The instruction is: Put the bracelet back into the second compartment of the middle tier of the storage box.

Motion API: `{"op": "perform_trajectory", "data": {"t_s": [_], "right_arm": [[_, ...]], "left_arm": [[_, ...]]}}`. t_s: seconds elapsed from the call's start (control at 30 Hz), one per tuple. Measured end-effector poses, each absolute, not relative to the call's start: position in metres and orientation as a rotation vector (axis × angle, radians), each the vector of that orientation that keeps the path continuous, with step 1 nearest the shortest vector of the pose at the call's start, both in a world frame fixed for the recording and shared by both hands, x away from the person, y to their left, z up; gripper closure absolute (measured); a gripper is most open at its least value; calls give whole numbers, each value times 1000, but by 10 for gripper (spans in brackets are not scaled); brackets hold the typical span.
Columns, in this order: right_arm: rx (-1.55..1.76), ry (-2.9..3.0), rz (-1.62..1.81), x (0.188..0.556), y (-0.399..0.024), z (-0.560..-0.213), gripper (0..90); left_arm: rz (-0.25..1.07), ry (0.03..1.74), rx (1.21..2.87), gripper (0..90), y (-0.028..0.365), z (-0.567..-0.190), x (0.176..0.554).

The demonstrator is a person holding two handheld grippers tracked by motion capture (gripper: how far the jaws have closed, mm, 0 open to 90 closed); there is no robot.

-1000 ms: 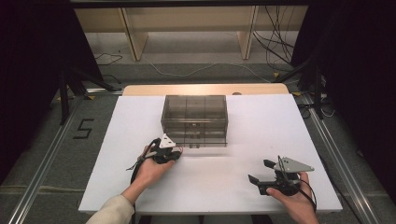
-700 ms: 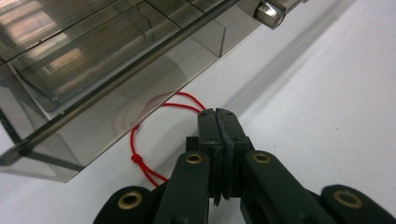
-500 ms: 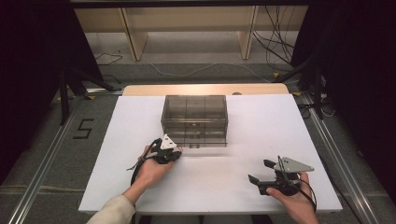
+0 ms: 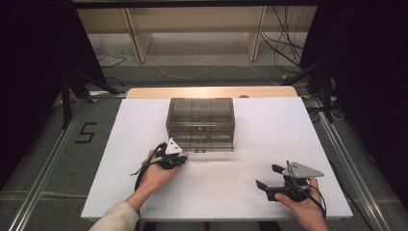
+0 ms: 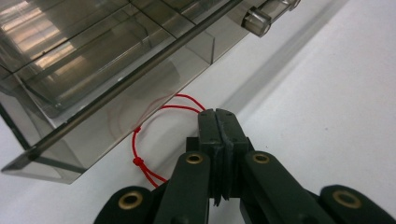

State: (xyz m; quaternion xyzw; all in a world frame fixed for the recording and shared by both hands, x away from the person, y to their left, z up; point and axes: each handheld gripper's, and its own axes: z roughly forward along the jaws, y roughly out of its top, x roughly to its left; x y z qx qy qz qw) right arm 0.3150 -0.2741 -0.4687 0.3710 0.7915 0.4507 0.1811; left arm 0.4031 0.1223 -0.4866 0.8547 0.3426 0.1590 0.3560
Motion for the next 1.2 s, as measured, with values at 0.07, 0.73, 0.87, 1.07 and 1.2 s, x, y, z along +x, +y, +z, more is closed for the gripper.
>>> {"op": "perform_trajectory", "data": {"t_s": [0.07, 0.73, 0.87, 1.07, 1.2], "right_arm": [[1055, 2237, 1270, 315, -274, -469, 166], [1055, 2233, 1274, 315, -274, -469, 166], [1047, 2236, 1270, 315, -274, -469, 167], [1056, 2236, 1269, 315, -274, -469, 166], [1055, 2236, 1269, 314, -274, -469, 166]], "left_arm": [[414, 882, 2210, 897, 122, -486, 402], [414, 839, 2218, 897, 120, -477, 391], [411, 826, 2221, 897, 118, -475, 388], [409, 810, 2221, 897, 117, -471, 384], [405, 801, 2218, 897, 116, -469, 381]]}}
